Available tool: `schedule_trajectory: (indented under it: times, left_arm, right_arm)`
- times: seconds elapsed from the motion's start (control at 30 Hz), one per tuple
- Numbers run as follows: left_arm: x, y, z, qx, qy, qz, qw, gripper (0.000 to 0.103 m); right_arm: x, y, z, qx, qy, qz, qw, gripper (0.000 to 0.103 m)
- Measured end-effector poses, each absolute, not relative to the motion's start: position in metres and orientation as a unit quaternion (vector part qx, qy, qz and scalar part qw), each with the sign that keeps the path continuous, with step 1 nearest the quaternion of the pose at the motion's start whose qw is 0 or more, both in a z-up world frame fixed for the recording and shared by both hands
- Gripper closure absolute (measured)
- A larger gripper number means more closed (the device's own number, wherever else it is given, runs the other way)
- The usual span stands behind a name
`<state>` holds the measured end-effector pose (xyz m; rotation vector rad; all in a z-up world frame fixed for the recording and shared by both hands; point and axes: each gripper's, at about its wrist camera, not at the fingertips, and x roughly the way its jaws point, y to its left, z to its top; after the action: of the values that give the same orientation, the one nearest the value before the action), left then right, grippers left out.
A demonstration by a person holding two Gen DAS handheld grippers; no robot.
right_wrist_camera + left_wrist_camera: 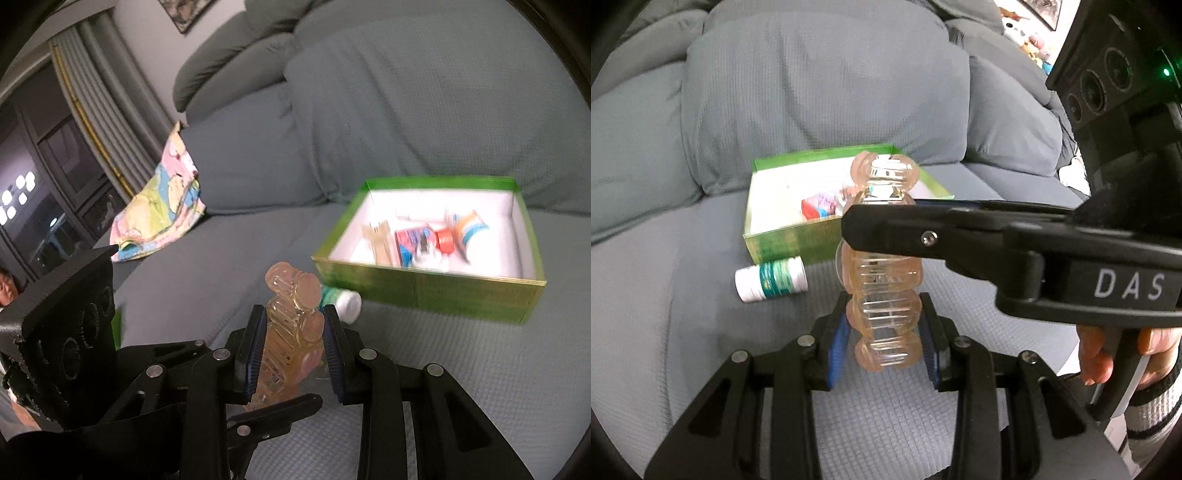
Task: Organize rigid objects
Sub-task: 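Lift the amber hair clip with the right gripper and carry it over the box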
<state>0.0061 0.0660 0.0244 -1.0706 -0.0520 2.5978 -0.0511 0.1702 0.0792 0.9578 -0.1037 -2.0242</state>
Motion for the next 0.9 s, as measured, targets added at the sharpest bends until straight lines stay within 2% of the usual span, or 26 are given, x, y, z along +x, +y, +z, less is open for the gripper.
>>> schedule_trajectory:
  times: [0.43, 0.9]
  left_arm:
    - [0.017, 0.044, 0.074, -0.323, -0.008, 0.934, 0.155, 0.069]
    - [-0.010, 0.021, 0.133, -0.283, -0.005, 0.949, 0.142, 0.069]
  right_arm:
    - [-0.032, 0.156, 0.139, 0.330, -0.020, -0.828, 0.452, 0.071]
    - [-0.044, 0.129, 0.205, 0.266, -0.018, -0.837, 0.477, 0.071]
